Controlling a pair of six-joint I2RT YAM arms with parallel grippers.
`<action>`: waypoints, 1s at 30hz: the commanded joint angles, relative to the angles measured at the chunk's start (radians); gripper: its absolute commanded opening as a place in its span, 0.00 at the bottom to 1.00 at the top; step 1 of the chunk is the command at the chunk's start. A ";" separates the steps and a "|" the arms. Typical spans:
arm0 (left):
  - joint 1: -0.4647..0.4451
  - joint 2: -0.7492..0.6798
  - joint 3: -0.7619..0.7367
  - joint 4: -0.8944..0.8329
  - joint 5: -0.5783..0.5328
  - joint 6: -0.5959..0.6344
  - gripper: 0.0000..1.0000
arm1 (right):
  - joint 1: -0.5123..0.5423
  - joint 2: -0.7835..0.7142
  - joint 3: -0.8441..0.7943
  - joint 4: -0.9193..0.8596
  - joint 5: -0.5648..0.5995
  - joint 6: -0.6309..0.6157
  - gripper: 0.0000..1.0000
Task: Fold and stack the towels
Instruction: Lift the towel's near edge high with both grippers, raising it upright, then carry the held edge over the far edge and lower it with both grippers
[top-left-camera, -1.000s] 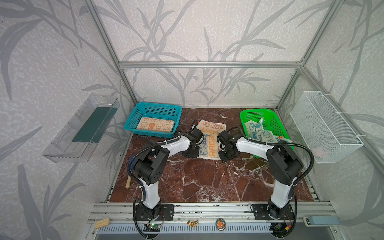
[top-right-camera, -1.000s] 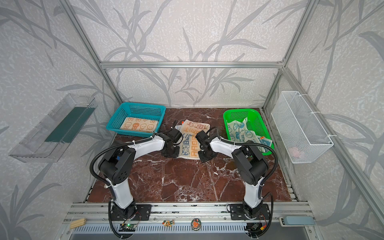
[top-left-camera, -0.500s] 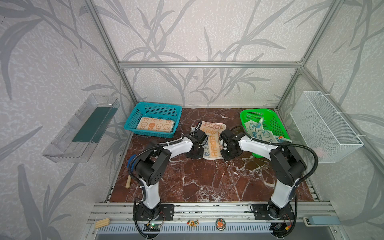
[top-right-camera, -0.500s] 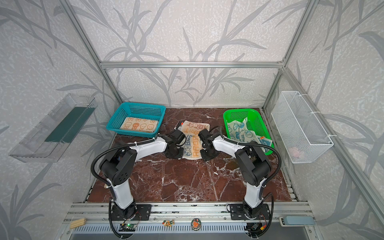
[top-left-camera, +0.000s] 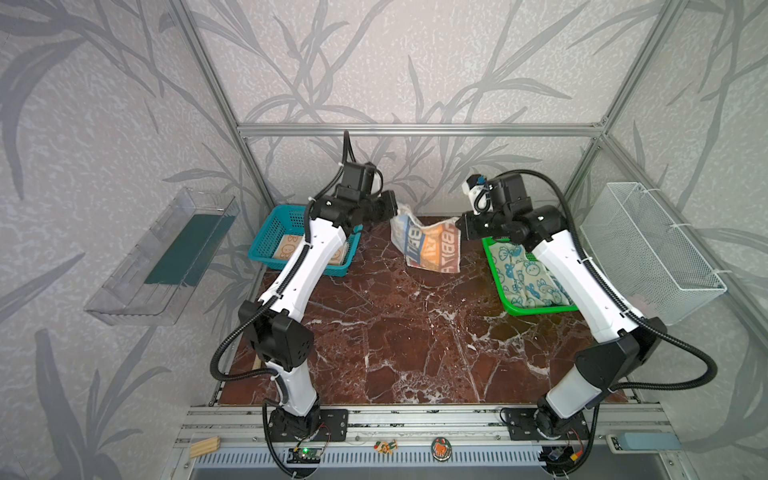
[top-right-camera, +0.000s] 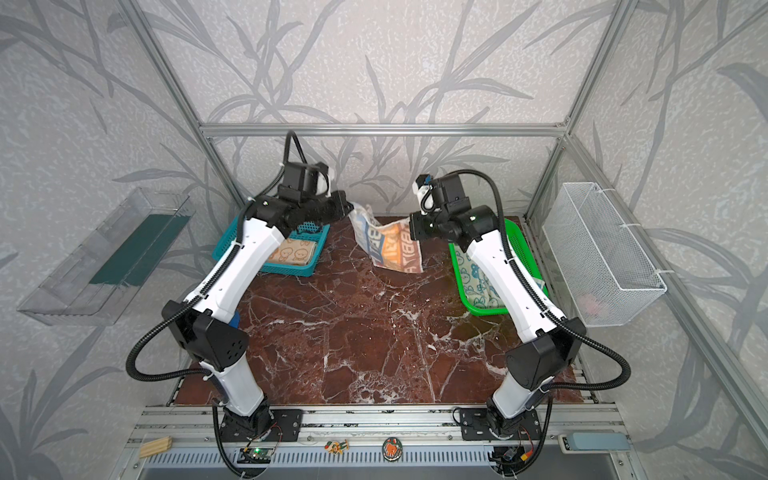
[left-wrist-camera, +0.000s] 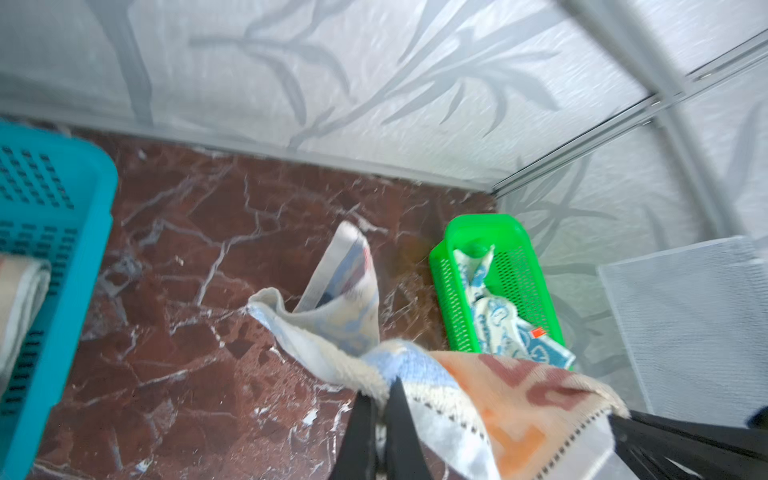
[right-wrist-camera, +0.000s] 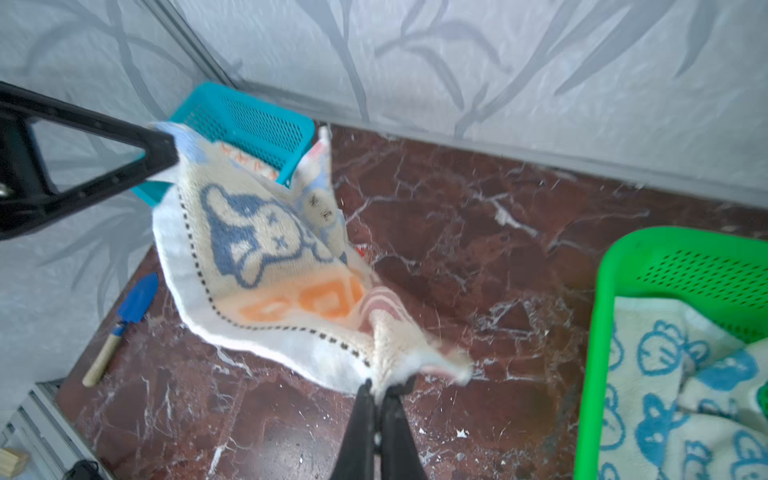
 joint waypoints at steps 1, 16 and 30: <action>0.007 0.082 0.223 -0.193 -0.002 0.026 0.00 | -0.021 0.032 0.163 -0.094 -0.038 -0.008 0.00; 0.018 -0.016 0.374 -0.265 -0.084 0.096 0.00 | -0.030 0.131 0.576 -0.316 -0.059 -0.038 0.00; -0.031 -0.440 -0.056 -0.208 -0.148 0.101 0.00 | -0.023 -0.263 0.211 -0.226 -0.168 -0.038 0.00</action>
